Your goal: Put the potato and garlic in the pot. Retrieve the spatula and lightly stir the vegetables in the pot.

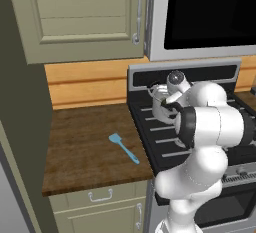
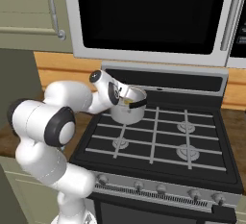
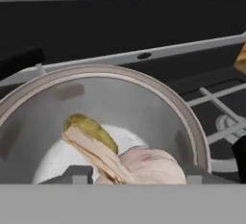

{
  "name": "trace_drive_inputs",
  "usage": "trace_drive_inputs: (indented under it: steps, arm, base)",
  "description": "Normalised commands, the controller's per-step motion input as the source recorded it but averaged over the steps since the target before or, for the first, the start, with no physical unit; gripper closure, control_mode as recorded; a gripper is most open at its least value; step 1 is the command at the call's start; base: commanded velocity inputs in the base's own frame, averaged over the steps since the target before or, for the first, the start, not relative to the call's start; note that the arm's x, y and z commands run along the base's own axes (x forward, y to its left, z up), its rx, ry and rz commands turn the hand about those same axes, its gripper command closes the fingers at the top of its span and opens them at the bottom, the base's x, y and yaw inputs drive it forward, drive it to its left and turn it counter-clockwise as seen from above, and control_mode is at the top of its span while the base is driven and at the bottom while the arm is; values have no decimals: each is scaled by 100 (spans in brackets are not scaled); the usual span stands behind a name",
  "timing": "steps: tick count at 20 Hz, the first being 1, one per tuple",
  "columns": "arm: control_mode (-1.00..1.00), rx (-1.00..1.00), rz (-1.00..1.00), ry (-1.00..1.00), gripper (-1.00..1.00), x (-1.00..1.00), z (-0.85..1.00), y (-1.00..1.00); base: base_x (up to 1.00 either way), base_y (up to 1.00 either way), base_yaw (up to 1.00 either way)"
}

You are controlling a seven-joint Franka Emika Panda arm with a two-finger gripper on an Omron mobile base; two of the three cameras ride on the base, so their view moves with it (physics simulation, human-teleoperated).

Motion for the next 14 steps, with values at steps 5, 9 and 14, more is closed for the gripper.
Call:
trace_drive_inputs:
  steps: [5,9,14]
  arm:
    - [-100,0,0,0,100,41,-22,-1]
    - [-100,0,1,0,-100,12,-9,0]
    - [-100,0,4,-1,-100,-5,12,0]
  base:
    - [0,0,0]
    - [0,0,0]
    - [0,0,0]
